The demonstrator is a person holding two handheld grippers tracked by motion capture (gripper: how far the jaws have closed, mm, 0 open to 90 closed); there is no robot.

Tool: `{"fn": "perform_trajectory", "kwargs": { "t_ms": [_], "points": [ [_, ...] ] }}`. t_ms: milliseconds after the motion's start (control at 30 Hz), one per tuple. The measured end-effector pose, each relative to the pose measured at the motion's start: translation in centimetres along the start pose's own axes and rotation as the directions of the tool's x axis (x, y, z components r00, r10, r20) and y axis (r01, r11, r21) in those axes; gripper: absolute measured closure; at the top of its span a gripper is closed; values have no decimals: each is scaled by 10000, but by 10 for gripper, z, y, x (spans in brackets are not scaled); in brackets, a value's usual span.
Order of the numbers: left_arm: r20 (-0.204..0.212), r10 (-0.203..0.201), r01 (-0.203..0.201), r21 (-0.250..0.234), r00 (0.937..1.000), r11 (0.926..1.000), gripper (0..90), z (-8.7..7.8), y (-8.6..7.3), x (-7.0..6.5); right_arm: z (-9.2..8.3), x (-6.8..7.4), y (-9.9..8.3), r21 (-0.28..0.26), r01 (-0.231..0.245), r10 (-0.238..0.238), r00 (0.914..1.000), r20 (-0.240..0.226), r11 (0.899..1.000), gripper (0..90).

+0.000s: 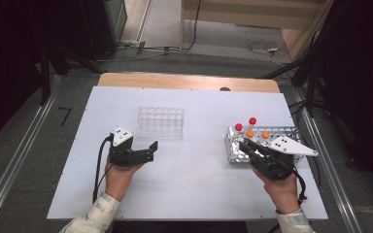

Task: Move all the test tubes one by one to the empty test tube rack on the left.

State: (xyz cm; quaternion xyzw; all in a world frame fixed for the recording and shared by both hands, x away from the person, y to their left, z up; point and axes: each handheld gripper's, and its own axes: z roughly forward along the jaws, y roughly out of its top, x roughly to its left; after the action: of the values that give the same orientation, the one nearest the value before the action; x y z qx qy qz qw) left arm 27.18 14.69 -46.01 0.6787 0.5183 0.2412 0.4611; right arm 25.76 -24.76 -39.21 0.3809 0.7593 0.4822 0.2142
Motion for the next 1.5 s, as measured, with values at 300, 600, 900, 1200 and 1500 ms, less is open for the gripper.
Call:
{"fn": "perform_trajectory", "kwargs": {
  "t_ms": [300,600,900,1200,1500],
  "points": [
    [264,905,-897,-297,9955,9955,67,3,1,-30,36,21,5,332,135,-107,9965,-834,9994,736],
    [893,1184,-1154,-381,9889,9926,131,15,4,-54,79,43,18,626,417,-329,9903,-1351,9972,736],
    [1411,1470,-1418,-463,9790,9888,222,24,7,-72,104,54,25,622,247,-147,9874,-1576,9978,736],
    [1615,1903,-1798,-773,9684,9807,412,30,9,-84,115,70,29,660,347,-212,9804,-1959,9972,735],
    [1559,2049,-1944,-800,9663,9777,656,30,10,-83,119,77,32,773,331,-157,9762,-2163,9965,734]
  ]
}}
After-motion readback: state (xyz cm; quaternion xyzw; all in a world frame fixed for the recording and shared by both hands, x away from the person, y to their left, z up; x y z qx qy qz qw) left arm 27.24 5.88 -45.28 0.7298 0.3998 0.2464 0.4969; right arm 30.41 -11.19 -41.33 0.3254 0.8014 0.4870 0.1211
